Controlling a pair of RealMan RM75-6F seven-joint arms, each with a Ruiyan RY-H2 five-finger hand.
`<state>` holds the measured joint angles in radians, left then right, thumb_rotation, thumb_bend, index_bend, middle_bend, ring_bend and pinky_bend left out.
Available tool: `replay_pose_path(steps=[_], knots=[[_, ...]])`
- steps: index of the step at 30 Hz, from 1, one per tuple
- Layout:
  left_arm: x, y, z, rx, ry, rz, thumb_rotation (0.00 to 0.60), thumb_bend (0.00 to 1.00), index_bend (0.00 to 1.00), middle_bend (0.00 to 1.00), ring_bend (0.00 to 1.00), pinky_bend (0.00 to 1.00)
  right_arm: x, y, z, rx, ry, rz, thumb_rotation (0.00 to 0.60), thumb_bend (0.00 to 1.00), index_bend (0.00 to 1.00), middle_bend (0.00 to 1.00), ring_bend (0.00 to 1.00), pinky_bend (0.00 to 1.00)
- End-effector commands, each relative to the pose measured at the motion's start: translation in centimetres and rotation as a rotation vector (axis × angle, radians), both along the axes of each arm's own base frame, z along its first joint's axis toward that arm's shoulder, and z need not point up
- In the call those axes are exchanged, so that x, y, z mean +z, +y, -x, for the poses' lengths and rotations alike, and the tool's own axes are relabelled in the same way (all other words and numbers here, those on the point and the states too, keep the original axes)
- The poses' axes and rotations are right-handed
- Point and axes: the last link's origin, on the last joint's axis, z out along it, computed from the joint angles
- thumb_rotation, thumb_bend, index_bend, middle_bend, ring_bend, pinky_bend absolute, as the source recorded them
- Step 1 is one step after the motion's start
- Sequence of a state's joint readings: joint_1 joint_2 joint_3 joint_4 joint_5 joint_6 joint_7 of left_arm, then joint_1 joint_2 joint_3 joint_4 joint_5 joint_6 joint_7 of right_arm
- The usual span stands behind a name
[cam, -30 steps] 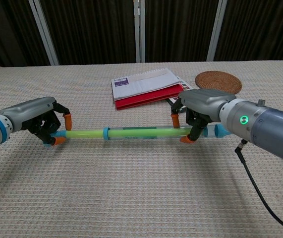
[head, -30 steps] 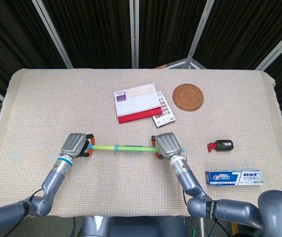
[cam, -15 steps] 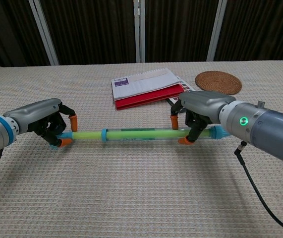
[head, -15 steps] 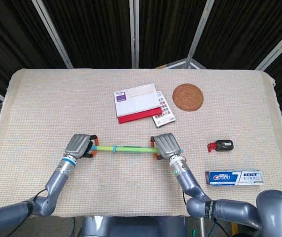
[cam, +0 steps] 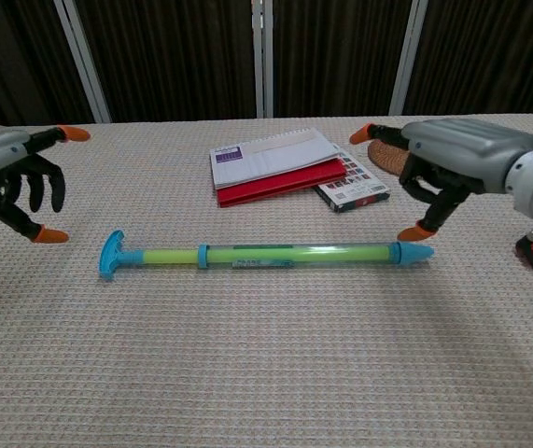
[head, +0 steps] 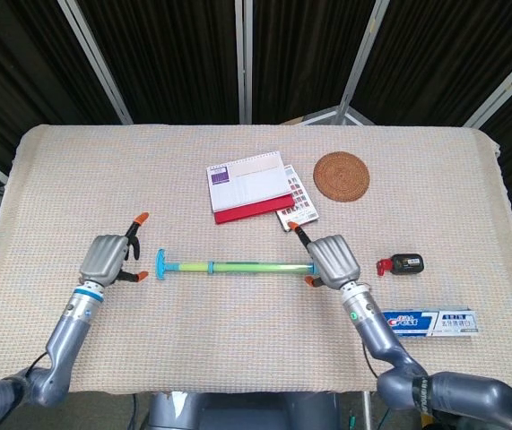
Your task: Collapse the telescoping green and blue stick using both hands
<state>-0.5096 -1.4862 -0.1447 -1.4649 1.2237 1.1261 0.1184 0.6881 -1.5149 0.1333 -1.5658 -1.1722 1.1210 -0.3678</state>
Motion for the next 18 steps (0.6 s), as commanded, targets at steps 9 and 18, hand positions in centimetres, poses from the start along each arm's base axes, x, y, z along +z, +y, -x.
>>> replay_pose_path(steps=[9,18], knots=[[8.8,-9.3,3.4,0.052,0.011,-0.198,0.600,0.00,0.00,0.00,0.00,0.00,12.2,6.4,10.2,0.027,-0.007,0.208,0.600,0.00,0.00,0.00,0.00,0.00],[10.2,-12.1,4.8,0.069,0.007,-0.224,0.600,0.00,0.00,0.00,0.00,0.00,13.9,9.4,13.2,-0.034,0.008,0.273,0.600,0.00,0.00,0.00,0.00,0.00]])
